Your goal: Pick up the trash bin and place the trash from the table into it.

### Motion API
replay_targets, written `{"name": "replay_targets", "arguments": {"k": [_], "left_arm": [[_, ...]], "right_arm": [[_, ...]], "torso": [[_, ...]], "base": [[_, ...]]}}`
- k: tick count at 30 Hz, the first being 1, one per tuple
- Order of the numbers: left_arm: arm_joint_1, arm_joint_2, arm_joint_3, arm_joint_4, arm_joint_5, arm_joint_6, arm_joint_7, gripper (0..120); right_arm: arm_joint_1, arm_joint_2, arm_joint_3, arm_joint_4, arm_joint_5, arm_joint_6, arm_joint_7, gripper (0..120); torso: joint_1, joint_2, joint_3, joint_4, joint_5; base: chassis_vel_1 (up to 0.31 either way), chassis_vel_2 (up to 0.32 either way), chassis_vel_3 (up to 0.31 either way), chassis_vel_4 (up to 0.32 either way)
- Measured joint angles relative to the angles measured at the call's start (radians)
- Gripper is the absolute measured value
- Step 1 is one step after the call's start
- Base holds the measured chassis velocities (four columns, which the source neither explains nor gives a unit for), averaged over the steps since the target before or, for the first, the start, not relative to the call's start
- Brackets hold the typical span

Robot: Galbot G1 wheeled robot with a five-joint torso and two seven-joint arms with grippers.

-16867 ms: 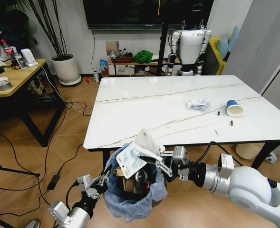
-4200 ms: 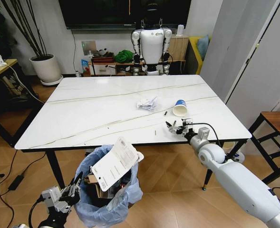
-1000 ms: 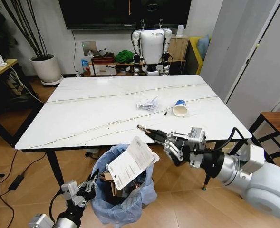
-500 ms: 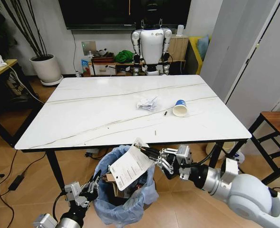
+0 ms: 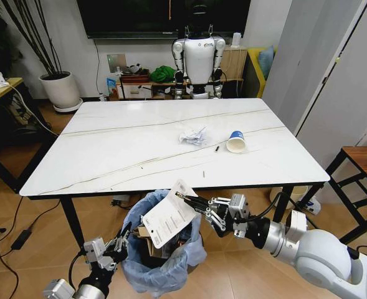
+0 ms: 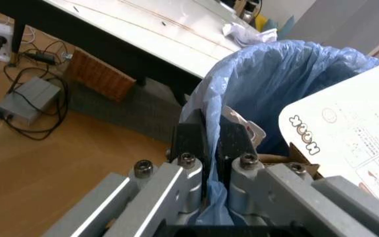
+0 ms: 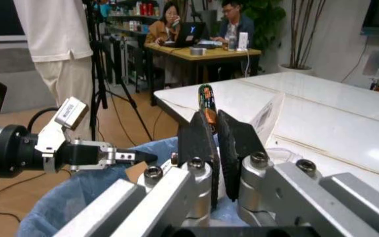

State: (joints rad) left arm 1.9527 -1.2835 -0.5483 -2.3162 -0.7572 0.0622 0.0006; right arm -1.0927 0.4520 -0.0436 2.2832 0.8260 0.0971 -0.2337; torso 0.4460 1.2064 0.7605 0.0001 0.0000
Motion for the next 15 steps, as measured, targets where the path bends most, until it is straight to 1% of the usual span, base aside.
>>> {"name": "replay_targets", "arguments": {"k": [7, 12, 15], "left_arm": [[0.013, -0.003, 0.003, -0.004, -0.002, 0.001, -0.004, 0], [0.018, -0.024, -0.002, -0.014, 0.003, 0.001, -0.005, 0], [0.018, -0.03, -0.002, -0.015, 0.005, 0.001, -0.004, 0]], "right_arm": [[-0.016, -0.006, -0.002, -0.002, -0.007, 0.024, -0.043, 0], [-0.011, -0.008, -0.087, 0.009, -0.065, 0.033, -0.066, 0], [-0.01, -0.001, -0.105, 0.007, -0.079, 0.035, -0.067, 0]], "torso": [[0.0, 0.0, 0.0, 0.0, 0.0], [0.0, 0.0, 0.0, 0.0, 0.0], [0.0, 0.0, 0.0, 0.0, -0.0001]], "base": [[0.0, 0.0, 0.0, 0.0], [0.0, 0.0, 0.0, 0.0], [0.0, 0.0, 0.0, 0.0]]}}
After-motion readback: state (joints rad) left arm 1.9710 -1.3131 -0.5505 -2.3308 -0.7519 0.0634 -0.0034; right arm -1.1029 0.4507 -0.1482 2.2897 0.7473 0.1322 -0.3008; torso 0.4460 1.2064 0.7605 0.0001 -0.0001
